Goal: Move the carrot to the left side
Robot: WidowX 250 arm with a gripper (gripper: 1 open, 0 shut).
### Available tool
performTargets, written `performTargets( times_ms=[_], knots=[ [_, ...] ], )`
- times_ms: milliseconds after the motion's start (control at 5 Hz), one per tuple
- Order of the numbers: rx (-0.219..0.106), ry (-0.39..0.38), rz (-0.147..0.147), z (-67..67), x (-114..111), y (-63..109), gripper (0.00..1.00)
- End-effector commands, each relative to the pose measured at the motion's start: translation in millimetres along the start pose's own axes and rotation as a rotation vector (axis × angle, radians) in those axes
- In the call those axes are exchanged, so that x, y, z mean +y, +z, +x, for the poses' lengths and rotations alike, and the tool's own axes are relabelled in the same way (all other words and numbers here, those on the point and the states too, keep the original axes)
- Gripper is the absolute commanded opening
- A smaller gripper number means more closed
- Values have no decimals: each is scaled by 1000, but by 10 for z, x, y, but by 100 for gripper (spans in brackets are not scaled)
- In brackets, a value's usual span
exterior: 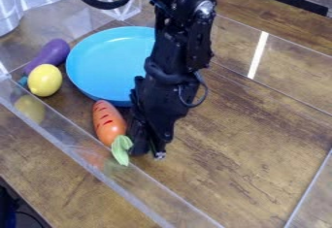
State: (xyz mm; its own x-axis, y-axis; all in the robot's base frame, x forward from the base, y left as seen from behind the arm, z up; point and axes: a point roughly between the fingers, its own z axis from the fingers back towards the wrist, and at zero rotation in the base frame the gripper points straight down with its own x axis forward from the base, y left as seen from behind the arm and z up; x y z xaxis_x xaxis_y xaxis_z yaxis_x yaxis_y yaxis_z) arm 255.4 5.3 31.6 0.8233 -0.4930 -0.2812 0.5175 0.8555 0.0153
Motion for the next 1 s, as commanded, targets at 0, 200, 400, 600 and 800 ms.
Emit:
performTargets(
  times_ms=[0,200,400,600,800],
  knots=[
    [-78,-4,46,53,48,261,0],
    [-78,-9,53,34,54,301,0],
    [-79,-2,65,14,69,379,0],
    [-80,-7,69,-5,71,426,0],
    [-74,-11,72,-26,76,455,0]
  ],
)
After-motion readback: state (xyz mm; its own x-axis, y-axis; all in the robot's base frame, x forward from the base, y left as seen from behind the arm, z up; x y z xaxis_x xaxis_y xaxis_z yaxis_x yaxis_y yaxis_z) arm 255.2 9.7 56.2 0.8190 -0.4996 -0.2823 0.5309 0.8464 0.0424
